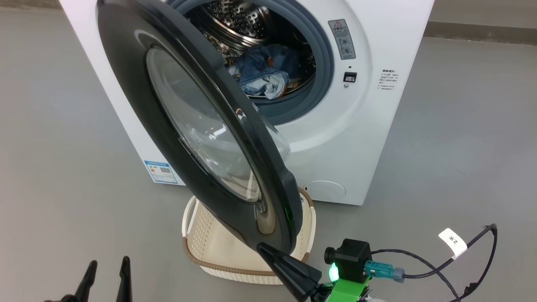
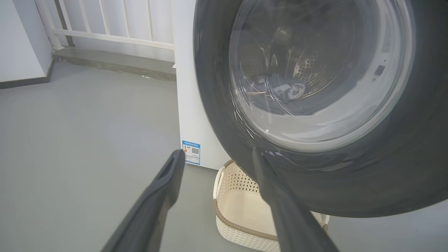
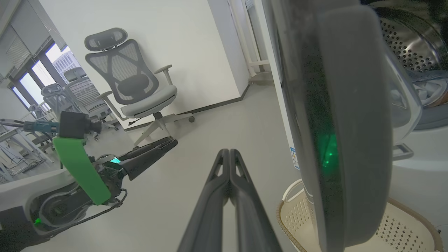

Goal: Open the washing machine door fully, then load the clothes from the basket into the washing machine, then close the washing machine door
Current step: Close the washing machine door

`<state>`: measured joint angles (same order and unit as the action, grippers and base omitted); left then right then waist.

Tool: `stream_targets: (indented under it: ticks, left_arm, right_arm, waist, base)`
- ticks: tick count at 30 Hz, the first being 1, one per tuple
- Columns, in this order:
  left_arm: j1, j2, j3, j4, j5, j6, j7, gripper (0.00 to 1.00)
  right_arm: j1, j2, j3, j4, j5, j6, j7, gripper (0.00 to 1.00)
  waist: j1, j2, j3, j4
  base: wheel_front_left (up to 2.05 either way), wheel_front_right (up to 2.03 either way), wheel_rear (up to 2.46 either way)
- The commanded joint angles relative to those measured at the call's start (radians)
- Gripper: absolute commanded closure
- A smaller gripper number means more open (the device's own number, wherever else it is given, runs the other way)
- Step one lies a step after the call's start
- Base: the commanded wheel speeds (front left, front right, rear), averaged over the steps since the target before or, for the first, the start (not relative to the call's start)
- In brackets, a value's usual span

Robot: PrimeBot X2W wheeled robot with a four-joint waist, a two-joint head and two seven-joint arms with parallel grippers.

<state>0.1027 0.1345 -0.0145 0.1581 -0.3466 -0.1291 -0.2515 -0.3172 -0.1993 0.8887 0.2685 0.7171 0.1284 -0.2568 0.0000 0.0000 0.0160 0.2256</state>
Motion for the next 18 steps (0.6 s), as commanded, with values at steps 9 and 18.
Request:
stream_targets:
  ticks: [9, 18]
  left_arm:
    - [-0.049, 0.006, 0.031, -0.019, 0.006, -0.002, -0.01, 0.0]
    - [-0.058, 0.008, 0.023, -0.019, 0.006, -0.002, -0.01, 0.0]
  right_arm:
    - [-0.022, 0.027, -0.019, 0.062, 0.029, 0.002, -0.005, 1.0]
    - [-0.023, 0.059, -0.086, 0.097, 0.017, 0.002, -0.005, 1.0]
  waist:
    - [0.0, 0.0, 0.017, 0.002]
    - [0.0, 0.0, 0.031, 0.0]
  base:
    - [0.0, 0.0, 0.0]
    - [0.0, 0.0, 0.0]
